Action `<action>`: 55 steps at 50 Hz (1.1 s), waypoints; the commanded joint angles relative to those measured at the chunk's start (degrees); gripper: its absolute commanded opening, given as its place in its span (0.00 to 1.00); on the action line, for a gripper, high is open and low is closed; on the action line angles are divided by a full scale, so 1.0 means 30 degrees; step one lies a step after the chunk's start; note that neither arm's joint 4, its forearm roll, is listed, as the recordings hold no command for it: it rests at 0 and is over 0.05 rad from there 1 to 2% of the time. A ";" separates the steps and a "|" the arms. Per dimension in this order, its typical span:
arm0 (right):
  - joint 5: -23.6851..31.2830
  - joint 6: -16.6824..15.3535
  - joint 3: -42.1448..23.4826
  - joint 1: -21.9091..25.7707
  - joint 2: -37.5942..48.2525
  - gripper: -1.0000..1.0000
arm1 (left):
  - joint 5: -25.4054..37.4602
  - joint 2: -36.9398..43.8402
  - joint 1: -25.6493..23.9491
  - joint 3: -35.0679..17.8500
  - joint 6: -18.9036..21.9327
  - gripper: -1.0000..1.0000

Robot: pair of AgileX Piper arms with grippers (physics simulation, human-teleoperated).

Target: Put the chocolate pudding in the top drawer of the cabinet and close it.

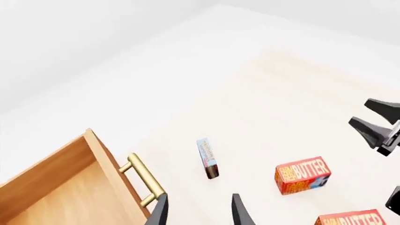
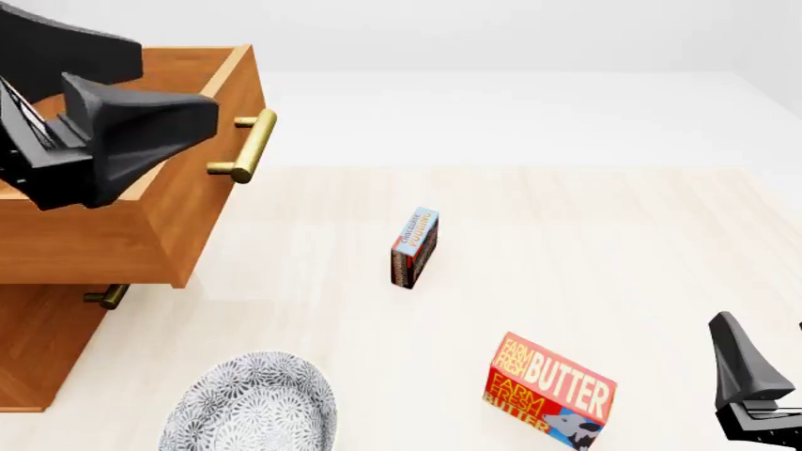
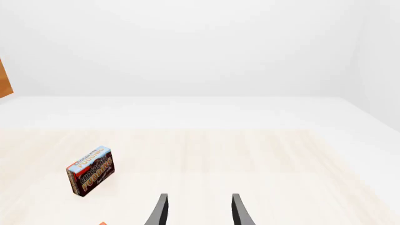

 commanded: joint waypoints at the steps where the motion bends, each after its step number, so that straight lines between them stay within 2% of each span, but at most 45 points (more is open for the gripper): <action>1: 0.0000 0.0000 0.0000 0.0000 0.0000 1.00 | -0.2601 -0.1916 -0.1839 0.2992 0.0990 1.00; 5: 0.0000 0.0000 0.0000 0.0000 0.0000 1.00 | -0.3566 -0.2210 -0.2506 0.4098 0.1060 1.00; 8: 0.0000 0.0000 0.0000 0.0000 0.0000 1.00 | -0.4659 -0.2409 -0.3634 0.5083 0.1153 1.00; 14: 0.0000 0.0000 0.0000 0.0000 0.0000 1.00 | -0.5318 -0.3147 -0.3677 0.5841 0.1118 1.00; 15: 0.0000 0.0000 0.0000 0.0000 0.0000 1.00 | -0.5536 -0.3401 -0.4301 0.5918 0.1334 1.00; 19: 0.0000 0.0000 0.0000 0.0000 0.0000 1.00 | -0.5889 -0.3636 -0.4804 0.6440 0.1598 1.00; 22: 0.0000 0.0000 0.0000 0.0000 0.0000 1.00 | -0.6735 -0.3466 -0.5917 0.7196 0.2311 1.00; 36: 0.0000 0.0000 0.0000 0.0000 0.0000 1.00 | -0.9361 -0.3418 -0.7393 0.9177 0.1400 1.00; 38: 0.0000 0.0000 0.0000 0.0000 0.0000 1.00 | -1.0349 -0.3567 -0.7793 0.9669 0.0719 1.00; 40: 0.0000 0.0000 0.0000 0.0000 0.0000 1.00 | -1.0895 -0.2947 -0.8059 1.0154 0.1007 1.00; 46: 0.0000 0.0000 0.0000 0.0000 0.0000 1.00 | -1.2362 -0.2345 -0.9078 1.0791 0.0447 1.00; 55: 0.0000 0.0000 0.0000 0.0000 0.0000 1.00 | -1.4382 -0.1899 -0.9459 1.2094 -0.0281 1.00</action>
